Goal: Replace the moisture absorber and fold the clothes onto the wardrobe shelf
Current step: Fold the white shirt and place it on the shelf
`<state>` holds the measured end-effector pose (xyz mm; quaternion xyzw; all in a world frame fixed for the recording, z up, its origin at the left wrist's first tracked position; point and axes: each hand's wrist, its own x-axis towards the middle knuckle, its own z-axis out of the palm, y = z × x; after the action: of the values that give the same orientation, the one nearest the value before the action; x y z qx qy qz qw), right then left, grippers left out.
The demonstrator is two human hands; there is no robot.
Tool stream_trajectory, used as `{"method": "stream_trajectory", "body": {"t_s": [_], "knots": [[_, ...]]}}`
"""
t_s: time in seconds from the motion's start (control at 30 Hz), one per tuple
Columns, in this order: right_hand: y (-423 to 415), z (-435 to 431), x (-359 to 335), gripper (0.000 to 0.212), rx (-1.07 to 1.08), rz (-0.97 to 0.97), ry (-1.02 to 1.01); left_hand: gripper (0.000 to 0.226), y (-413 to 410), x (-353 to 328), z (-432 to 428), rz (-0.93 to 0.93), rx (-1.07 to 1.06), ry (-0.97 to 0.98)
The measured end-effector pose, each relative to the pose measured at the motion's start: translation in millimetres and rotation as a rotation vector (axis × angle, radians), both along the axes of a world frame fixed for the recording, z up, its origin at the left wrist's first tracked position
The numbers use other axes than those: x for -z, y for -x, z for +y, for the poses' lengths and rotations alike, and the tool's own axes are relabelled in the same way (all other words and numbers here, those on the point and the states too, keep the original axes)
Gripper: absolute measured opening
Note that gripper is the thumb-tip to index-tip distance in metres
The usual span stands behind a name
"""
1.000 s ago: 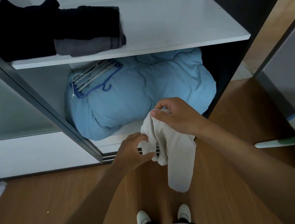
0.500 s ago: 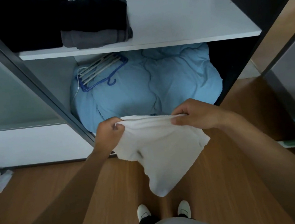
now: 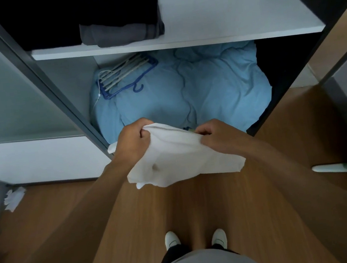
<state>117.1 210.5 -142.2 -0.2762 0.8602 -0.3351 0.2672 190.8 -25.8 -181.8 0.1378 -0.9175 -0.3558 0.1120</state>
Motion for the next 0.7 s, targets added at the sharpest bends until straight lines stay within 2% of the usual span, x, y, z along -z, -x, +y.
{"method": "stream_trajectory", "body": {"t_s": [0.1, 0.17, 0.27, 0.37, 0.43, 0.5, 0.6, 0.7], "knots": [[-5, -3, 0, 0.042, -0.031, -0.056, 0.025, 0.036, 2, -2, 4, -0.017, 0.029, 0.026], [-8, -5, -5, 0.054, -0.104, -0.063, -0.087, 0.032, 3, -2, 5, -0.038, 0.124, 0.042], [-7, -10, -6, 0.045, -0.219, 0.048, -0.232, 0.019, 5, 0, 4, -0.126, 0.359, 0.088], [-3, -11, -8, 0.036, -0.214, 0.098, -0.222, 0.015, 8, 5, 7, -0.196, 0.483, 0.129], [-1, -9, -10, 0.04, -0.223, 0.072, -0.224, 0.022, 7, 10, 9, -0.227, 0.474, 0.139], [0, -6, -11, 0.039, -0.254, 0.015, -0.25, 0.019, 6, 18, 7, -0.234, 0.453, 0.194], [-1, -5, -9, 0.029, -0.287, -0.056, -0.318, 0.014, 3, 24, 8, -0.137, 0.355, 0.395], [-3, -2, -9, 0.021, -0.291, -0.12, -0.327, 0.015, 2, 22, 23, 0.03, 0.241, 0.397]]}}
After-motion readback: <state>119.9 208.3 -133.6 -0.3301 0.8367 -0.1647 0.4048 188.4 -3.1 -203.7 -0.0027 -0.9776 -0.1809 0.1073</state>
